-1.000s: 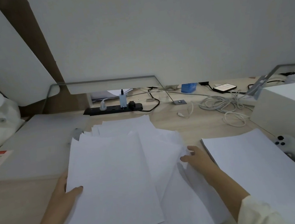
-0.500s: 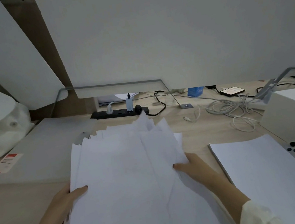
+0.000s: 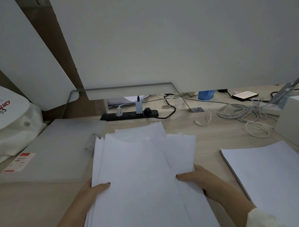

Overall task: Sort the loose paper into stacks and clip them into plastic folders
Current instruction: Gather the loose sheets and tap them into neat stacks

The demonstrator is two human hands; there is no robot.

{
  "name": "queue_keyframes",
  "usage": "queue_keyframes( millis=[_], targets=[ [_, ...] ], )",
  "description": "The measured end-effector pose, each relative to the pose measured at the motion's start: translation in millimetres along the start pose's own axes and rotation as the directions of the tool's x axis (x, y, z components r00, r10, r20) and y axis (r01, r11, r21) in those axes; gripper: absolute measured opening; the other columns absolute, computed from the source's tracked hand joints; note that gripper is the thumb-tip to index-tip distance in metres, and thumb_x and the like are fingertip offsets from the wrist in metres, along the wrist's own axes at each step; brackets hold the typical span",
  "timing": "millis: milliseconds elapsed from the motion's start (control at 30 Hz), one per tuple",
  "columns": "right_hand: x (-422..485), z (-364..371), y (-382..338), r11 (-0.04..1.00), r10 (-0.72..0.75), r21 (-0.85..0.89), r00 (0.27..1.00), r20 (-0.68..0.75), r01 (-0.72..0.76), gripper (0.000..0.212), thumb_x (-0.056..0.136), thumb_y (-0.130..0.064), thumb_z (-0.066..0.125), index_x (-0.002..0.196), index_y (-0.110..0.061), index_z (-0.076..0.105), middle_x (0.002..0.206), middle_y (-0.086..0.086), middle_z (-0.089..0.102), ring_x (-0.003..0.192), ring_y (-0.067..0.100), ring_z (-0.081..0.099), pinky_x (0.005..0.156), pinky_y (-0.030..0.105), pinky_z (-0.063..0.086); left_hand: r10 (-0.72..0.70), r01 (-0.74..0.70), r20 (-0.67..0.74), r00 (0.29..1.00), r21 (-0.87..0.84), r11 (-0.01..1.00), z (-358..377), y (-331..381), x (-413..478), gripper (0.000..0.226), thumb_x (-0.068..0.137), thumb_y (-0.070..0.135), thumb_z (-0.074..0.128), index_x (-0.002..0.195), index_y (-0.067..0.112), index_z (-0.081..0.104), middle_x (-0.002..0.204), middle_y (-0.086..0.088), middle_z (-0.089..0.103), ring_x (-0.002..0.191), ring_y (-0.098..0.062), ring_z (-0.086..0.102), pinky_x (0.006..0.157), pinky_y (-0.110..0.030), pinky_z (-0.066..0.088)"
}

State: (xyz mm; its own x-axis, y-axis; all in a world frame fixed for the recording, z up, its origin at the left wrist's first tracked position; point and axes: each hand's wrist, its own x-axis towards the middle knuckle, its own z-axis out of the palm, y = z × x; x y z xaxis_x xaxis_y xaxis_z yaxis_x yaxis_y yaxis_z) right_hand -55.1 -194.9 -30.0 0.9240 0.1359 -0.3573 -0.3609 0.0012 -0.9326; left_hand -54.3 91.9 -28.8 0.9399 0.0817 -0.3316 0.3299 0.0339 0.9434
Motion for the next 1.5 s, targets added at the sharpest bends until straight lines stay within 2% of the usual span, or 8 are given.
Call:
queue_keyframes(
  millis=[167,333,633,867,967,1133,1367,1500],
  targets=[
    [-10.5,-12.8,-3.5,0.984,-0.112,0.141,0.993,0.032,0.107,0.047,0.065,-0.010,0.067,0.111,-0.001,0.064,0.100,0.015,0.074,0.081,0.025,0.072,0.066,0.031,0.058,0.050,-0.049,0.010,0.999,-0.074,0.996,0.6,8.7,-1.6,0.052,0.065,0.003,0.074,0.114,0.005,0.055,0.090,-0.007,0.066,0.081,-0.025,0.062,0.068,-0.032,0.049],
    [-27.0,-26.7,-13.5,0.950,-0.162,0.274,0.987,0.021,0.150,0.043,0.075,-0.010,0.070,0.116,-0.015,0.061,0.110,0.007,0.072,0.097,0.024,0.070,0.078,0.032,0.059,0.015,-0.006,0.055,0.998,-0.169,0.986,9.1,20.3,-4.5,0.012,0.082,0.015,0.064,0.091,0.012,0.070,0.087,-0.002,0.076,0.078,-0.017,0.070,0.068,-0.030,0.054],
    [-35.5,-25.9,-31.2,0.984,-0.178,0.037,0.984,0.015,0.177,0.026,0.087,-0.008,0.059,0.111,-0.015,0.065,0.107,0.002,0.074,0.098,0.021,0.070,0.091,0.035,0.054,0.048,-0.043,0.050,0.998,-0.090,0.995,25.9,31.0,-9.1,0.050,0.068,0.017,0.078,0.113,0.002,0.063,0.109,-0.015,0.069,0.102,-0.031,0.064,0.097,-0.042,0.047],
    [-7.4,-24.3,-5.9,0.998,-0.059,-0.034,0.990,-0.125,0.056,0.031,0.094,-0.023,0.052,0.122,-0.011,0.053,0.113,0.004,0.066,0.100,0.022,0.064,0.090,0.034,0.051,-0.083,0.075,0.129,0.988,0.067,0.995,26.6,13.1,-5.5,0.051,0.071,0.014,0.075,0.116,-0.003,0.059,0.091,-0.009,0.069,0.090,-0.027,0.063,0.090,-0.037,0.045],
    [-1.5,-26.9,-1.5,0.989,-0.015,-0.150,0.976,-0.219,-0.018,0.034,0.096,-0.027,0.046,0.121,-0.006,0.056,0.116,0.014,0.065,0.105,0.031,0.062,0.097,0.043,0.048,-0.092,0.084,0.082,0.992,0.088,0.993,25.8,8.0,-0.1,0.038,0.088,0.001,0.056,0.124,-0.011,0.051,0.114,-0.019,0.062,0.101,-0.031,0.055,0.095,-0.038,0.040],
    [-2.2,-30.9,-7.0,0.938,-0.029,-0.340,0.956,-0.293,-0.075,0.040,0.100,-0.032,0.030,0.079,-0.011,0.057,0.069,0.000,0.056,0.064,0.013,0.055,0.060,0.024,0.044,-0.041,0.039,0.021,0.999,0.080,0.996,17.9,0.9,10.7,0.041,0.090,-0.006,0.049,0.130,-0.010,0.044,0.126,-0.025,0.054,0.114,-0.037,0.053,0.098,-0.043,0.039],
    [7.0,-43.7,-12.5,0.901,-0.210,-0.435,0.859,-0.466,-0.015,0.043,0.100,-0.027,0.029,0.126,0.001,0.047,0.116,0.017,0.056,0.111,0.033,0.053,0.096,0.040,0.041,0.039,-0.029,-0.057,0.998,0.160,0.987,11.4,1.0,13.0,0.042,0.090,-0.005,0.050,0.132,-0.008,0.043,0.135,-0.025,0.049,0.119,-0.037,0.050,0.096,-0.036,0.036],
    [0.8,-58.0,-18.9,0.970,-0.044,-0.241,0.944,-0.326,-0.039,0.040,0.099,-0.028,0.036,0.122,0.000,0.052,0.106,0.021,0.064,0.096,0.036,0.062,0.081,0.042,0.051,-0.045,0.047,-0.016,0.999,0.154,0.987,1.9,6.3,8.3,0.038,0.089,0.000,0.054,0.126,-0.009,0.051,0.115,-0.021,0.061,0.102,-0.032,0.057,0.090,-0.036,0.042]
  ],
)
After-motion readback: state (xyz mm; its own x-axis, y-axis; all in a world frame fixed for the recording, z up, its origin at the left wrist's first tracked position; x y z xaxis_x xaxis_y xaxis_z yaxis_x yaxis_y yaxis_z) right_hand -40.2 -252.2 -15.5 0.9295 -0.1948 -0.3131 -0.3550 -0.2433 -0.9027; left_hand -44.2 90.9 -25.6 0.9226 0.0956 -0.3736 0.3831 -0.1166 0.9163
